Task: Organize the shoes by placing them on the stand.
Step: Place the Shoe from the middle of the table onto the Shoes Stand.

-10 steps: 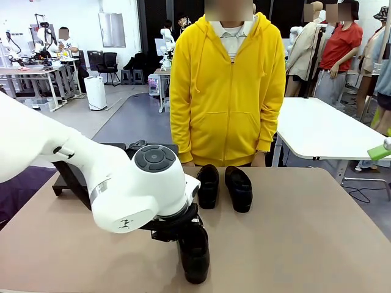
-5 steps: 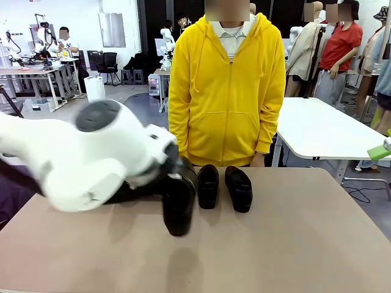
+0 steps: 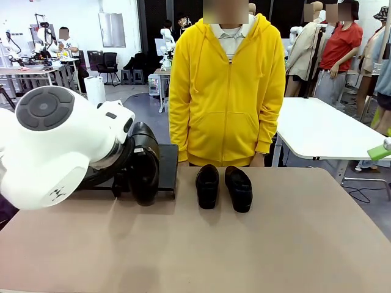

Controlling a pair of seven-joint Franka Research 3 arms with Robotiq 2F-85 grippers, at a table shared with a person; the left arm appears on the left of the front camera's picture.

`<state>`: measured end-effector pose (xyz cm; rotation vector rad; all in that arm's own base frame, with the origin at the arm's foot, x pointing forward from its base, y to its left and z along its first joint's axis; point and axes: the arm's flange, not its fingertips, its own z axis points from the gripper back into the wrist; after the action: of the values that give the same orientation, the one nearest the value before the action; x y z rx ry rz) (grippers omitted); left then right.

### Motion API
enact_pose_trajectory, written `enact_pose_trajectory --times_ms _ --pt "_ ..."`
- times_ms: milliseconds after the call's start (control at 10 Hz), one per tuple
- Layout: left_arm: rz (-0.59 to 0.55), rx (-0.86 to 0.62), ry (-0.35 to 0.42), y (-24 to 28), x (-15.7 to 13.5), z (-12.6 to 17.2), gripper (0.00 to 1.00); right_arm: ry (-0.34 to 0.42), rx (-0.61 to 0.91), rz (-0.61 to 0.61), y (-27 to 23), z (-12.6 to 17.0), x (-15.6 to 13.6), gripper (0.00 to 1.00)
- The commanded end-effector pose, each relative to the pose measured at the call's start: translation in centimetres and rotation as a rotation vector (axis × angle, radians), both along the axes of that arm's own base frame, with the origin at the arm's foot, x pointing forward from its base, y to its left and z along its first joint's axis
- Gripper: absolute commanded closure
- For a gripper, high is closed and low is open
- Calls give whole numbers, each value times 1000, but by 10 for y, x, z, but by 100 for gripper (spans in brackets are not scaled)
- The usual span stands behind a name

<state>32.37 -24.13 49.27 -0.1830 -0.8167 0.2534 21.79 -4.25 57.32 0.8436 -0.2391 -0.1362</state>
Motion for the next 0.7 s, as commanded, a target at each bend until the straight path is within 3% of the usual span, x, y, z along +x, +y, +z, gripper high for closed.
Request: enact_pose_trajectory --times_ms 0,400,600 --pt "-32 -18 13 -5 -4 1 100 -18 14 15 1 0 1 0" --pt "-22 -14 20 -10 -5 -5 100 -18 14 15 1 0 1 0" --pt "-168 46 84 -7 39 -10 100 -18 14 15 1 0 1 0"
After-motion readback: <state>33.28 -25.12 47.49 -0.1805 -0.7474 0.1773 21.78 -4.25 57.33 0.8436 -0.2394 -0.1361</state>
